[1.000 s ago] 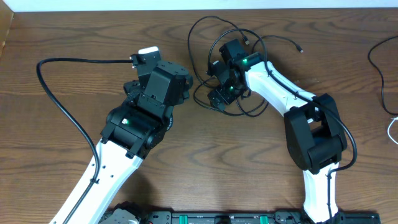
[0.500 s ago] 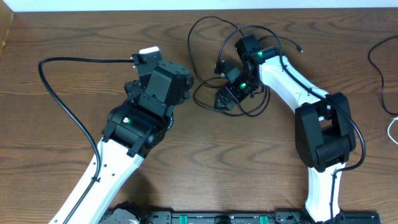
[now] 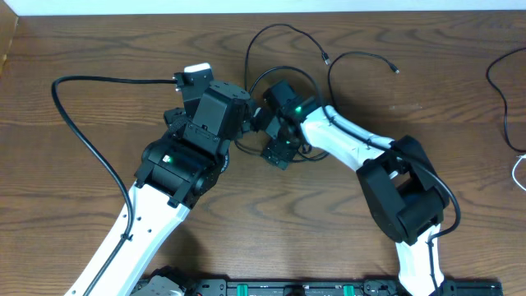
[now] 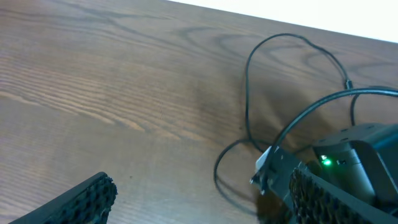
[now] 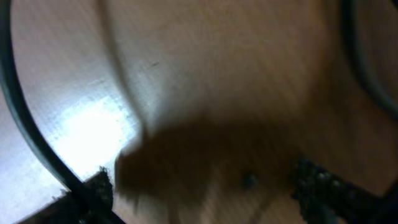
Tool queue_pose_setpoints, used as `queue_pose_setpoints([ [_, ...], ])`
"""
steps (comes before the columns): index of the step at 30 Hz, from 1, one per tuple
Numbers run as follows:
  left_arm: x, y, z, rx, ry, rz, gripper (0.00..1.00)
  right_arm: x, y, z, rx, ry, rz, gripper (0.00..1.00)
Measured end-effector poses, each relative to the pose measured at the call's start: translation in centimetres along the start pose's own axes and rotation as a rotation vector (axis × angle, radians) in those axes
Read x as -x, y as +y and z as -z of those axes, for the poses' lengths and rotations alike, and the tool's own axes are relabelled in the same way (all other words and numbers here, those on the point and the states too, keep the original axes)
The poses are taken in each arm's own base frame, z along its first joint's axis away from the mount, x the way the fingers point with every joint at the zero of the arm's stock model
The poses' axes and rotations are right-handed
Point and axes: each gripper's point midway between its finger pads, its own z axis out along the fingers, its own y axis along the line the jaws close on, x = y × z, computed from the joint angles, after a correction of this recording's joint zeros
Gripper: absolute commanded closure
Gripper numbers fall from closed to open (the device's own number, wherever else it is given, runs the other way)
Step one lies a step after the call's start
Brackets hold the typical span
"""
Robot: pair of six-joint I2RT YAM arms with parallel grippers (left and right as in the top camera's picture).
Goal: Untangle cables
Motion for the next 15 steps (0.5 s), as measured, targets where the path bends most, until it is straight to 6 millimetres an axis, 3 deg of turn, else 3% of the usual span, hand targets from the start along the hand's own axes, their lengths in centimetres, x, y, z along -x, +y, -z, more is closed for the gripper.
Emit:
queue_pose_setpoints([
  [2,-0.2,0.1,0.0,0.005,0.007,-0.005,0.11,0.4,-0.6,0.0,-0.056,-0.006,-0.015,0.8],
  [3,-0.2,0.1,0.0,0.005,0.009,-0.008,0.11,0.6,-1.1,0.0,-0.086,-0.013,-0.021,0.96],
  [10,-0.4,0.3,0.0,0.011,0.018,-0.019,0.11,-0.6,-5.2,0.7,-0.227,0.016,-0.118,0.99],
  [13,-0.5,0.3,0.0,0.011,0.018,-0.023,0.11,-0.9,-9.6,2.4,-0.32,0.012,-0.2,0.99],
  [15,-0.5,0.3,0.0,0.012,0.019,-0.026,0.11,-0.4,-14.3,4.9,-0.394,-0.039,-0.282,0.99],
])
